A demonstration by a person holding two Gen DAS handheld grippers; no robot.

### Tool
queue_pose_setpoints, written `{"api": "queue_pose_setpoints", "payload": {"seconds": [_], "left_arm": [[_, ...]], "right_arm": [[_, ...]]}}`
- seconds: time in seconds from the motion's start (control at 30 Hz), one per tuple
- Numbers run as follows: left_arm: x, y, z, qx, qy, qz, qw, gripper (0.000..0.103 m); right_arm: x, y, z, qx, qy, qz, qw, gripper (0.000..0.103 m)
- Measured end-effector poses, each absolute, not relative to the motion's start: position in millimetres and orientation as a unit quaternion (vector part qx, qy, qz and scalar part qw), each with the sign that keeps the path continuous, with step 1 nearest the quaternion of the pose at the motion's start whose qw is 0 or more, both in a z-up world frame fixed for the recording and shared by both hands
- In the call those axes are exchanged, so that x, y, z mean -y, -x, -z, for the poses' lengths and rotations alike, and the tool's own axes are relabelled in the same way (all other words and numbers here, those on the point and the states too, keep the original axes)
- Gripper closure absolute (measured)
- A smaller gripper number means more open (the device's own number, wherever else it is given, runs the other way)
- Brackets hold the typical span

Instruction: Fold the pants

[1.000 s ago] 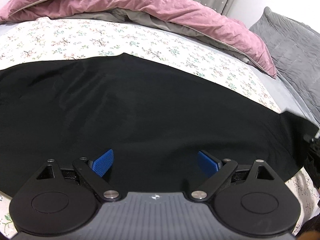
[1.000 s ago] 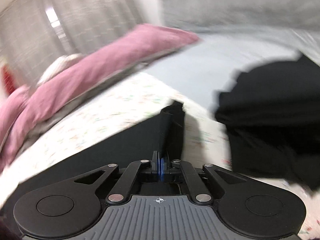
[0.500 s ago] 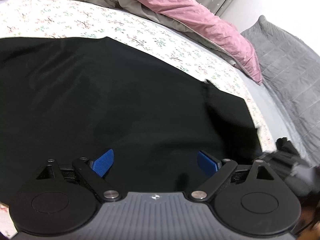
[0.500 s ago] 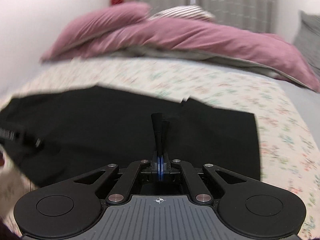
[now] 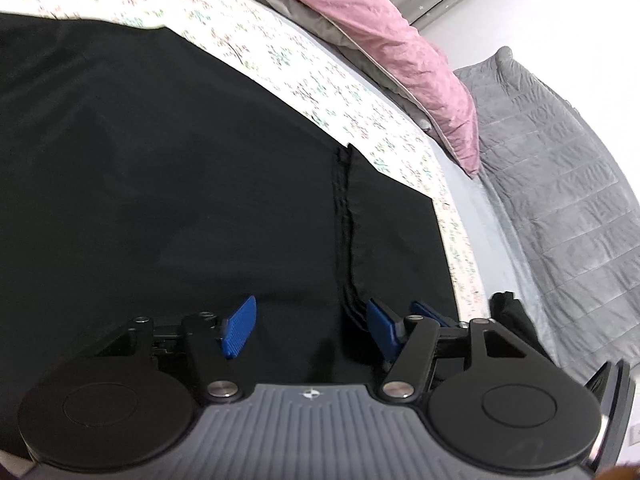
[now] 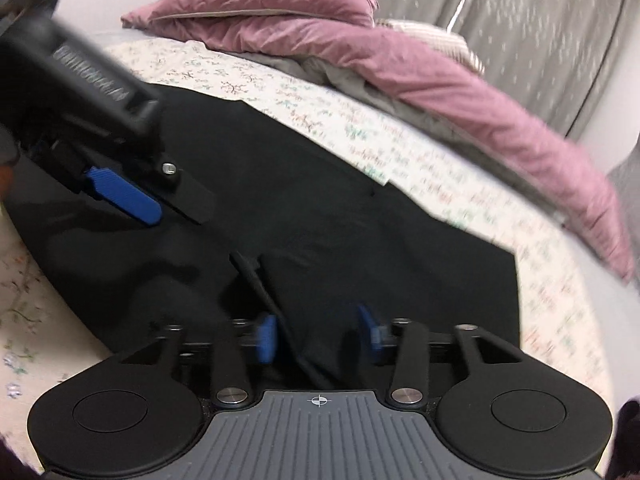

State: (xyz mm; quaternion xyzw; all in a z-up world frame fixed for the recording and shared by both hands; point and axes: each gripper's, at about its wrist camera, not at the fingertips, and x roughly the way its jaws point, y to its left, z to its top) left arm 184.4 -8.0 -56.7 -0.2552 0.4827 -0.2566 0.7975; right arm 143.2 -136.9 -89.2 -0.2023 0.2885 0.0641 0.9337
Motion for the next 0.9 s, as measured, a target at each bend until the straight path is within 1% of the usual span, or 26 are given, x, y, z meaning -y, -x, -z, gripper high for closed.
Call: {"api": "queue_pose_setpoints", "payload": {"seconds": [0.03,0.07,0.13,0.17,0.4,0.47,0.53,0.57,0.63,0.67,0.73,0.8,0.83,0.87,0.9], "left_arm": [[9,-187,58,-0.489,0.262,0.261,0.790,0.024],[11,-191,61,-0.497,0.272,0.265,0.780,0.024],[13,-197,65,-0.506,0.296,0.268,0.765,0.024],[15,-200,67,-0.508,0.308,0.267,0.759,0.024],[30,-212,74,-0.500,0.347,0.262,0.749,0.024],[34,-214,76,-0.495,0.352,0.258,0.751,0.026],[39,-215,77,-0.491,0.360,0.250,0.753,0.035],[38,-216,77,-0.490,0.362,0.248,0.753,0.038],[40,-217,77,-0.488,0.363,0.240,0.757,0.053],[39,-218,78,-0.490,0.363,0.237,0.757,0.058],[40,-221,81,-0.490,0.359,0.225,0.762,0.083],[39,-222,81,-0.487,0.344,0.212,0.774,0.083],[40,-222,78,-0.485,0.332,0.206,0.782,0.083],[41,-222,73,-0.482,0.313,0.202,0.793,0.083],[44,-221,67,-0.476,0.290,0.196,0.807,0.083]], "right_arm": [[135,-143,90,-0.285,0.209,-0.068,0.933,0.057],[133,-143,90,-0.282,0.213,-0.075,0.933,0.062],[132,-144,90,-0.283,0.211,-0.098,0.930,0.082],[133,-145,88,-0.288,0.203,-0.108,0.929,0.103],[159,-132,59,-0.286,0.084,-0.162,0.941,0.103],[167,-129,53,-0.287,0.051,-0.179,0.939,0.103],[172,-128,50,-0.291,0.024,-0.194,0.937,0.103],[173,-127,50,-0.292,0.016,-0.199,0.936,0.103],[174,-126,50,-0.295,0.012,-0.205,0.933,0.102],[173,-126,50,-0.298,0.013,-0.207,0.932,0.102],[171,-128,52,-0.306,0.016,-0.208,0.929,0.100],[169,-132,54,-0.315,0.018,-0.208,0.926,0.091],[169,-133,54,-0.324,0.022,-0.208,0.923,0.091],[169,-134,53,-0.329,0.023,-0.208,0.921,0.086],[171,-133,52,-0.330,0.020,-0.209,0.920,0.079]]}}
